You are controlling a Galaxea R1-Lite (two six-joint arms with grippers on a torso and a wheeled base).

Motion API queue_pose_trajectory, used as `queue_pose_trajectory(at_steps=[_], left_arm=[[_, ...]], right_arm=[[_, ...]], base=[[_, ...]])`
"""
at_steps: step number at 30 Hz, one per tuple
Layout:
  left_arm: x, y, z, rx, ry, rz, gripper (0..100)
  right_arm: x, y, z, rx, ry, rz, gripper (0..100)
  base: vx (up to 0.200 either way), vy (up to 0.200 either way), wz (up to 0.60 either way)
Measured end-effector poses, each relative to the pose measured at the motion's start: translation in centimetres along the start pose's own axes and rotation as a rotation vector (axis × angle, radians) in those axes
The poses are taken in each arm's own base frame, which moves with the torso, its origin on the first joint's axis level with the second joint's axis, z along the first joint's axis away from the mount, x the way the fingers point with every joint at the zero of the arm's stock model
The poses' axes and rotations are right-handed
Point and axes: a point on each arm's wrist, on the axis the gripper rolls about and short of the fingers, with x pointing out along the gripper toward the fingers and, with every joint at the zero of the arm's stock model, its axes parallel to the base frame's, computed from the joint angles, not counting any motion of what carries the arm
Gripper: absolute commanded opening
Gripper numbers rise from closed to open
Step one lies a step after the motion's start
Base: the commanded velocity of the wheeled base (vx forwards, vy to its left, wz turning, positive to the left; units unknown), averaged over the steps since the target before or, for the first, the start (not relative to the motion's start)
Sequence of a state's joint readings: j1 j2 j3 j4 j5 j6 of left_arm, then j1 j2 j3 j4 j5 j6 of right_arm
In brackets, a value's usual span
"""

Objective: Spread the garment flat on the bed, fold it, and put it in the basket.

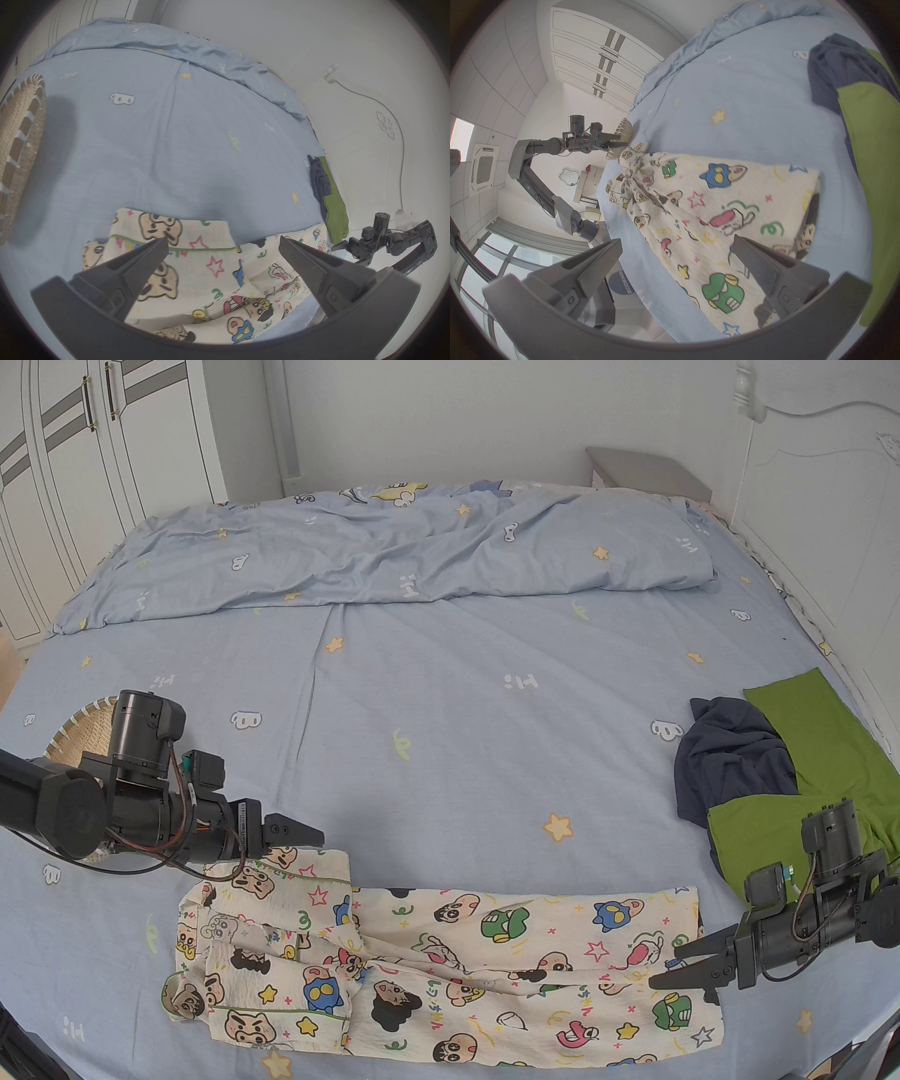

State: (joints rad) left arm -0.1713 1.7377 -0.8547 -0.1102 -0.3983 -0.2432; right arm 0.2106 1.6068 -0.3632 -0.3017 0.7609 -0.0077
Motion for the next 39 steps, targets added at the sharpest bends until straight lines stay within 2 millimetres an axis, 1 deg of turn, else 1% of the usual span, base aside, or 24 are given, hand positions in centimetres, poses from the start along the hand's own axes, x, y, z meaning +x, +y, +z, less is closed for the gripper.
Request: queue_pose_trajectory(at_steps=[5, 8, 11, 15, 18, 21, 26, 35, 39], left_arm=[[-1.7, 1.4, -0.3, -0.027, -0.015, 0.046, 100], [-2.9, 2.0, -1.2, -0.056, -0.009, 0.069, 100], [-4.0, 2.7, -2.4, -0.084, -0.009, 0.092, 100], [-5.7, 3.4, -3.4, -0.117, -0.045, 0.121, 100], [-6.3, 3.6, -4.3, -0.133, -0.041, 0.12, 100], [-6.5, 3.7, -5.1, -0.138, -0.04, 0.114, 100], [-6.3, 3.9, -5.0, -0.126, -0.069, 0.109, 100], [-4.6, 4.9, -4.5, -0.118, -0.083, 0.075, 100], [-4.0, 5.3, -4.5, -0.128, -0.065, 0.073, 100]], right_arm=[[0.3, 1.6, 1.6, -0.024, -0.017, 0.034, 100], [0.1, 2.3, 2.0, -0.046, -0.03, 0.047, 100], [-0.1, 2.6, 2.1, -0.058, -0.04, 0.051, 100], [-0.4, 2.9, 1.8, -0.062, -0.044, 0.052, 100], [-0.6, 3.1, 1.6, -0.066, -0.049, 0.053, 100], [-0.8, 3.3, 1.5, -0.073, -0.053, 0.056, 100], [-0.9, 3.5, 1.4, -0.08, -0.057, 0.059, 100], [-1.1, 3.7, 1.3, -0.088, -0.062, 0.06, 100], [-1.1, 3.7, 1.3, -0.089, -0.063, 0.061, 100]], base=[[0.0, 0.0, 0.0], [0.0, 0.0, 0.0], [0.0, 0.0, 0.0], [0.0, 0.0, 0.0], [0.0, 0.0, 0.0], [0.0, 0.0, 0.0], [0.0, 0.0, 0.0], [0.0, 0.0, 0.0], [0.0, 0.0, 0.0]])
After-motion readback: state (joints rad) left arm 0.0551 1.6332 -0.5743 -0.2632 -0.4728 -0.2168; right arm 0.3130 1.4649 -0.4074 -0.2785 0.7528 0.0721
